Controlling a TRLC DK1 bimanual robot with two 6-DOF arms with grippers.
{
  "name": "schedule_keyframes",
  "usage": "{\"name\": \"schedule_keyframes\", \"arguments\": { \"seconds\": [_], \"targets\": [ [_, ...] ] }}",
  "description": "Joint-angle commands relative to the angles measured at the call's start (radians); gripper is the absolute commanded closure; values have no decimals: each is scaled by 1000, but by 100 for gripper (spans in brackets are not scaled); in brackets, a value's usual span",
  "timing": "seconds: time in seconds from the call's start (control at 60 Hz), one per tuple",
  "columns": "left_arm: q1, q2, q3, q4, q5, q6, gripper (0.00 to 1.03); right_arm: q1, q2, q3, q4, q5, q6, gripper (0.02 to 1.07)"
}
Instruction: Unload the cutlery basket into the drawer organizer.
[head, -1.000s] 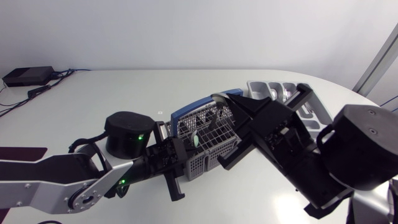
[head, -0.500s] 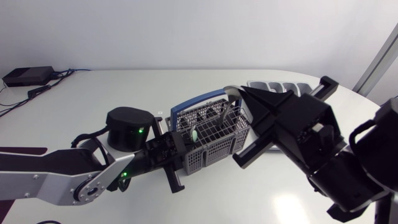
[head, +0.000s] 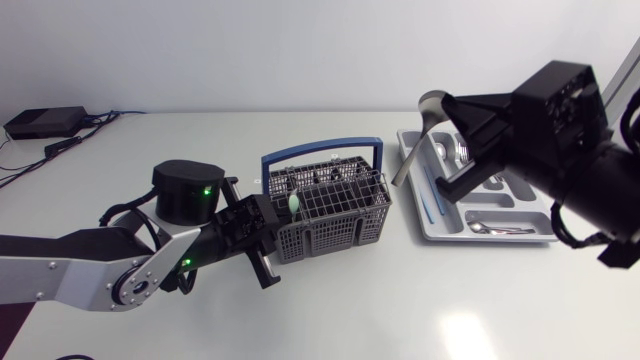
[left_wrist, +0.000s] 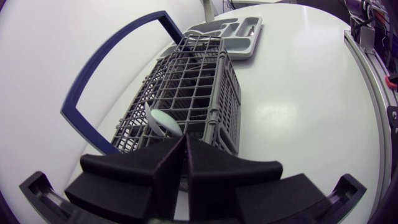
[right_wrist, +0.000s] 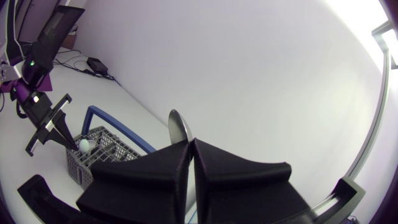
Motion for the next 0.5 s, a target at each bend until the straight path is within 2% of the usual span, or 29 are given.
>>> {"name": "schedule_keyframes", "arguments": {
  "seconds": [0.0,0.183,0.483],
  "targets": [
    [18,2,-10,-5,-12,28,82,-108,65,83,-41,-70,63,101],
    [30,-76,-29,-14,-13,32,82,-344,254,261,-193,-281,106,101],
    [39,-208,-45,-86,-13,48,82,-520,550,572,-452,-393,67,101]
  ]
}}
